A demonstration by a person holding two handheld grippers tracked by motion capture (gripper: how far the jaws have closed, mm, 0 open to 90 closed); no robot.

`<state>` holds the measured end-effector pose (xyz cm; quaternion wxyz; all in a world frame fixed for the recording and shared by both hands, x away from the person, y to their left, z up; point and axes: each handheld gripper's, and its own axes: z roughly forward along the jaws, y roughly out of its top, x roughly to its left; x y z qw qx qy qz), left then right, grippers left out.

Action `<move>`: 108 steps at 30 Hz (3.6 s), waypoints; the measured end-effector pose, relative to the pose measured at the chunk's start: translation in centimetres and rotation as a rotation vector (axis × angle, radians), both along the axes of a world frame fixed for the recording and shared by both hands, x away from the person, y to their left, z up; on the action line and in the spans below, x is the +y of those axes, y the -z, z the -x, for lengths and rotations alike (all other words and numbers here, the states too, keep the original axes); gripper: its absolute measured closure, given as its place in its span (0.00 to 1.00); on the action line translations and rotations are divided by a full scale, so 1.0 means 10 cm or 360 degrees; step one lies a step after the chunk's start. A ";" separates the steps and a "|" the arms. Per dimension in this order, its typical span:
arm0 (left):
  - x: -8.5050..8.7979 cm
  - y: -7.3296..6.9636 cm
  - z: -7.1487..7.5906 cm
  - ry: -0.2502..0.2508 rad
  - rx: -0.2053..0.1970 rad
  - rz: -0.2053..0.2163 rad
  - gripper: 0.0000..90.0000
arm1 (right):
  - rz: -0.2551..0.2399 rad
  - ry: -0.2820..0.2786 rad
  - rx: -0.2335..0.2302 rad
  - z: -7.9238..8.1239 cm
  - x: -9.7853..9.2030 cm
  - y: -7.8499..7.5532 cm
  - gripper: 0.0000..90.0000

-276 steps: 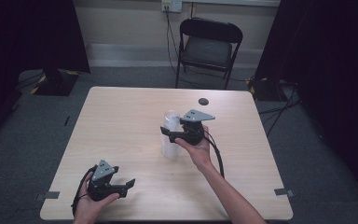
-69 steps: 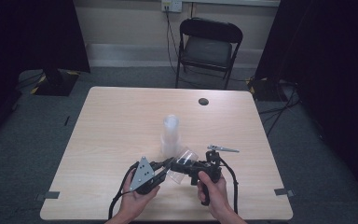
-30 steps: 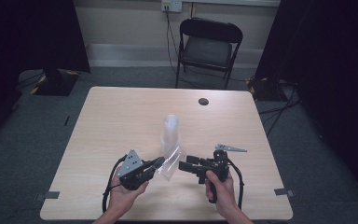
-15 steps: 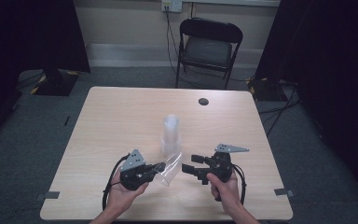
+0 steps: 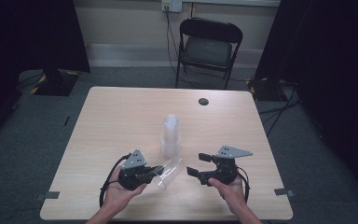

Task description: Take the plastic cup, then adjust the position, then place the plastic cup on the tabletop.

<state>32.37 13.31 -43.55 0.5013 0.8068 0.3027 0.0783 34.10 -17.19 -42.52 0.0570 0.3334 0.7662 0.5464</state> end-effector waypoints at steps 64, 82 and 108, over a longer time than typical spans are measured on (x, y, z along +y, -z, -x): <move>-0.26 0.05 -0.17 0.0224 0.0592 -0.0167 1.00 | 0.0896 -0.0622 -0.0658 0.41 0.75 0.17 0.18; -0.45 0.04 -0.29 0.0245 0.0691 -0.0206 0.99 | 0.0912 -0.0614 -0.0695 0.42 0.82 0.20 0.21; -0.42 0.04 -0.27 0.0207 0.0642 -0.0132 0.92 | 0.0812 -0.0589 -0.0754 0.46 0.81 0.13 0.34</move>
